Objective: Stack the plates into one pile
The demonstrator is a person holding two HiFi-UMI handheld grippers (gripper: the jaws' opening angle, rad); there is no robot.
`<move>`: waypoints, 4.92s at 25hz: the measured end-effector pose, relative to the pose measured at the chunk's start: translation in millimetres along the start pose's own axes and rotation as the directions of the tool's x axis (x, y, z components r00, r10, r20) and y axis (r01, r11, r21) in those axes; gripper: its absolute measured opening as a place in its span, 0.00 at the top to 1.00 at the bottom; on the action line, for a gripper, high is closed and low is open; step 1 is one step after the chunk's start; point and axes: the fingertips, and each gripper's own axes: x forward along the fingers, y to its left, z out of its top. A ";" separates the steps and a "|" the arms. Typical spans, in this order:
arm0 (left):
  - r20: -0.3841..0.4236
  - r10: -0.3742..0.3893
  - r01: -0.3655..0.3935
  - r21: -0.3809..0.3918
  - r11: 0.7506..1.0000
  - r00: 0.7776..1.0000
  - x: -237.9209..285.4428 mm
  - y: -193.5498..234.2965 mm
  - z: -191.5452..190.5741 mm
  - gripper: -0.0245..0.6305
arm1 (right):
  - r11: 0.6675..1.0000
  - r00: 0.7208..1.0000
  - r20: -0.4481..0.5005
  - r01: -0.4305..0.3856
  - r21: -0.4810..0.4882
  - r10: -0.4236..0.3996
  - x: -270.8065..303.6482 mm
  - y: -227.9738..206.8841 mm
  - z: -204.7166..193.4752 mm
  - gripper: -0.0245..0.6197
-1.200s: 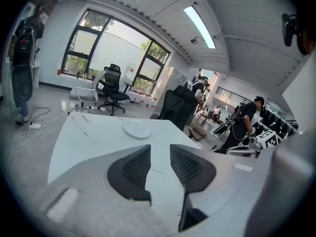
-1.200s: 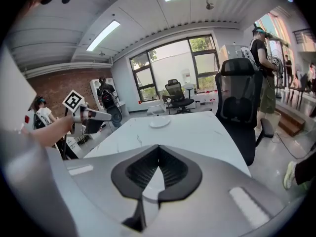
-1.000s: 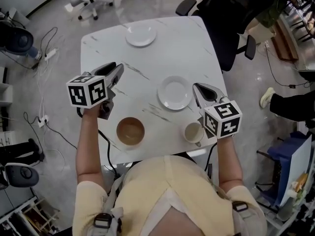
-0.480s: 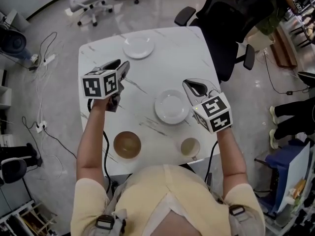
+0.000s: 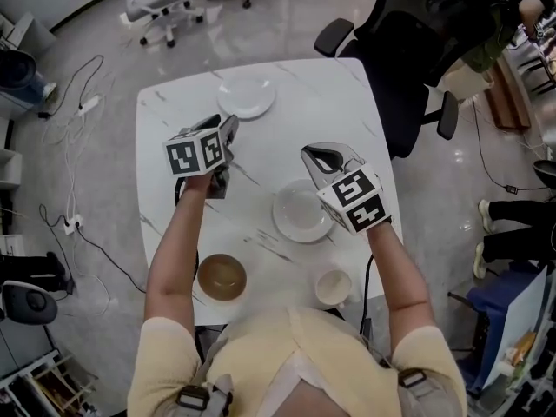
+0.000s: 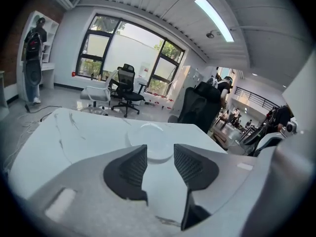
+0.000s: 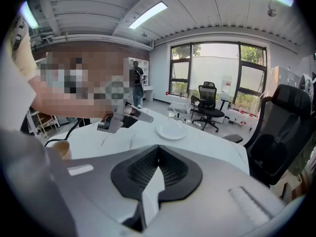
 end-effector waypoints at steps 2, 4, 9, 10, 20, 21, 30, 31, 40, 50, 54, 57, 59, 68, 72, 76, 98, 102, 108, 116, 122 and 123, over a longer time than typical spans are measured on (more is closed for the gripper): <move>0.007 0.018 -0.018 -0.036 0.999 1.000 9.9 3.9 0.8 0.69 | 1.000 1.000 -0.008 -0.010 -0.009 0.010 10.6 -0.3 -2.1 0.96; 0.008 0.050 -0.049 -0.061 0.997 0.999 19.3 10.1 1.0 0.69 | 1.000 1.000 -0.016 -0.018 -0.017 0.017 20.4 -1.0 -5.8 0.96; -0.027 0.100 -0.102 -0.072 0.992 0.995 38.7 21.4 0.5 0.67 | 0.999 0.999 -0.029 -0.025 -0.040 0.024 37.1 -2.3 -11.4 0.96; -0.034 0.107 -0.109 -0.068 0.992 0.994 41.7 23.5 0.2 0.67 | 0.999 0.999 -0.035 -0.024 -0.047 0.022 39.9 -2.3 -13.0 0.96; -0.040 0.195 -0.195 -0.023 0.980 0.980 59.6 41.2 -9.4 0.67 | 0.990 0.997 -0.083 -0.012 -0.142 0.000 57.0 1.8 -34.9 0.96; -0.038 0.200 -0.201 -0.024 0.979 0.979 60.9 41.9 -9.2 0.67 | 0.990 0.996 -0.084 -0.013 -0.140 0.001 58.1 1.3 -35.7 0.96; -0.073 0.287 -0.288 0.002 0.958 0.955 68.6 51.4 -11.1 0.67 | 0.991 0.997 -0.077 -0.014 -0.135 0.003 59.8 -1.9 -39.5 0.95; -0.090 0.288 -0.289 0.003 0.957 0.953 69.7 51.7 -12.1 0.67 | 0.991 0.997 -0.074 -0.014 -0.134 0.004 59.7 -2.1 -38.7 0.96; -0.124 0.250 -0.255 -0.027 0.967 0.960 71.3 51.8 -13.8 0.68 | 0.991 0.998 -0.067 -0.007 -0.130 -0.002 59.1 -4.2 -41.7 0.96; -0.109 0.218 -0.226 -0.068 0.972 0.970 69.4 52.9 -13.8 0.80 | 0.990 0.997 -0.069 0.009 -0.141 -0.018 56.0 -3.0 -45.3 0.96; -0.078 0.194 -0.202 -0.117 0.972 0.978 66.4 51.5 -9.7 0.85 | 0.990 0.997 -0.072 0.017 -0.142 -0.027 52.3 -3.6 -44.4 0.96; -0.038 0.165 -0.169 -0.160 0.973 0.986 62.2 47.2 -5.6 0.88 | 0.990 0.997 -0.074 0.024 -0.138 -0.034 49.1 -4.6 -45.0 0.96; -0.004 0.142 -0.140 -0.182 0.973 0.990 57.6 42.8 -0.9 0.90 | 0.991 0.997 -0.074 0.027 -0.133 -0.037 47.0 -4.2 -44.0 0.96; 0.083 0.019 0.002 -0.248 0.969 0.996 42.4 17.3 8.3 0.93 | 0.993 0.997 -0.070 0.032 -0.116 -0.040 37.9 3.6 -41.9 0.96; 0.147 -0.059 0.101 -0.302 0.948 0.987 30.6 1.4 17.7 0.94 | 0.995 0.997 -0.062 0.037 -0.097 -0.043 30.0 6.9 -39.4 0.96; 0.196 -0.119 0.179 -0.327 0.928 0.973 18.6 -14.3 25.1 0.95 | 0.996 0.997 -0.054 0.045 -0.072 -0.049 21.1 9.8 -38.1 0.96; 0.260 -0.333 0.401 -0.280 0.872 0.906 -37.9 -87.3 32.6 0.95 | 0.988 0.986 -0.065 0.156 0.010 -0.155 -37.7 23.5 -60.2 0.96; 0.229 -0.396 0.446 -0.239 0.863 0.889 -48.7 -113.4 28.7 0.95 | 0.983 0.981 -0.070 0.184 0.025 -0.181 -48.4 20.2 -67.2 0.96; 0.172 -0.485 0.512 -0.196 0.836 0.857 -66.7 -147.7 16.6 0.95 | 0.970 0.968 -0.087 0.240 0.043 -0.236 -67.6 15.8 -76.8 0.96; 0.075 -0.557 0.560 -0.187 0.807 0.827 -85.6 -175.6 -16.2 0.95 | 0.948 0.949 -0.112 0.305 0.087 -0.294 -94.9 12.0 -99.3 0.96; 0.011 -0.613 0.600 -0.215 0.770 0.790 -96.5 -189.8 -37.4 0.95 | 0.936 0.939 -0.139 0.332 0.117 -0.316 -107.9 19.9 -112.8 0.96; 0.001 -0.621 0.606 -0.215 0.766 0.784 -97.9 -191.2 -39.9 0.95 | 0.934 0.937 -0.140 0.337 0.119 -0.321 -109.4 20.8 -113.6 0.96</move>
